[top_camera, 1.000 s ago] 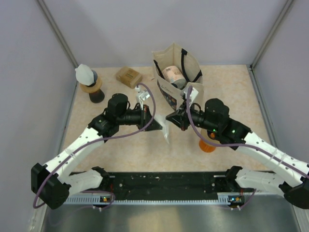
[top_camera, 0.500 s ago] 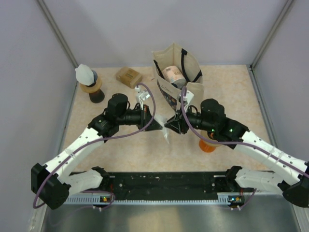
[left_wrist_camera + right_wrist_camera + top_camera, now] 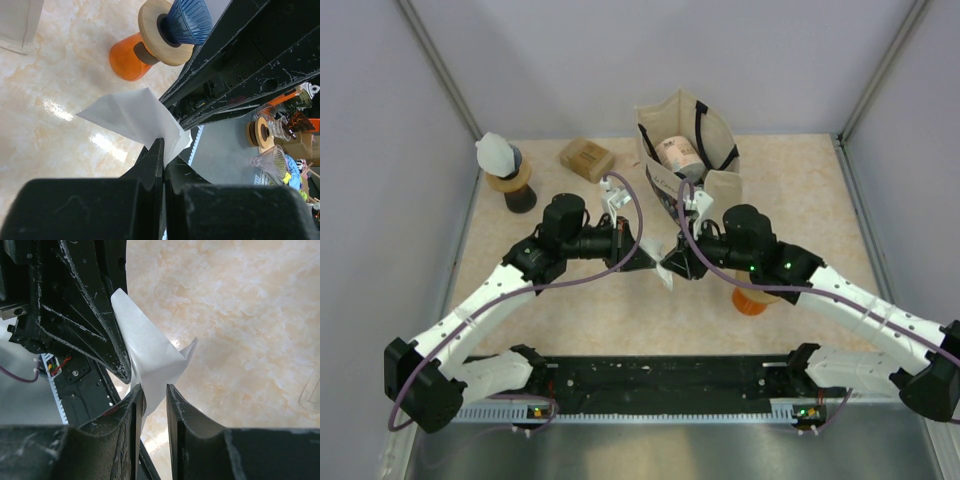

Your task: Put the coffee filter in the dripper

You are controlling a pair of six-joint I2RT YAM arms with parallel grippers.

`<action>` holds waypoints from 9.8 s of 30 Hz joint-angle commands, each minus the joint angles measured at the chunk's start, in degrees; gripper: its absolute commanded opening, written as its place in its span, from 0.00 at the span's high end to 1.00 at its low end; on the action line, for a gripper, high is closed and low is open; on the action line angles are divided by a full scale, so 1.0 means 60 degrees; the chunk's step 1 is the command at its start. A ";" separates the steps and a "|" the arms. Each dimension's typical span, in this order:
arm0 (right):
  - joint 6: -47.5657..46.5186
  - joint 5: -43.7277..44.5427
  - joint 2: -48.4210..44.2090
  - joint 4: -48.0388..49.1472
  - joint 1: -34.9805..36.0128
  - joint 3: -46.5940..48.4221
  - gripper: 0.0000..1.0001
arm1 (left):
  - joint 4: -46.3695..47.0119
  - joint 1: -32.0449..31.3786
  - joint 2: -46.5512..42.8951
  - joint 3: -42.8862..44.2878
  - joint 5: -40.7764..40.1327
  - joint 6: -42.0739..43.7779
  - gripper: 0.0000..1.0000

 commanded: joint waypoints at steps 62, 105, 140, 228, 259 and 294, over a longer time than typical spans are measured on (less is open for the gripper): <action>0.0430 0.4014 0.0306 0.1379 0.0543 0.0220 1.00 | 0.0103 -0.1383 0.0427 0.0968 -0.6999 -0.2352 0.01; -0.0581 0.5272 0.0408 0.1248 0.0558 -0.0088 1.00 | 0.0292 -0.1544 0.1276 0.1715 -0.7308 -0.3098 0.01; -0.0712 0.5199 0.0379 0.1336 0.0558 -0.0147 1.00 | -0.0527 -0.1764 0.1628 0.1832 -0.9313 -0.3392 0.04; -0.0713 0.6460 0.0261 0.1950 0.0704 -0.0938 0.92 | -0.2285 -0.1837 0.2639 0.2990 -0.8567 -0.2908 1.00; -0.1020 0.7513 0.0936 0.2069 0.0719 -0.0718 0.95 | -0.2723 -0.2028 0.2478 0.3005 -0.7818 -0.2119 1.00; 0.0048 0.4979 0.0481 -0.2324 0.0719 0.1214 1.00 | -0.4351 -0.2042 0.2158 0.3459 -0.5417 0.0504 0.56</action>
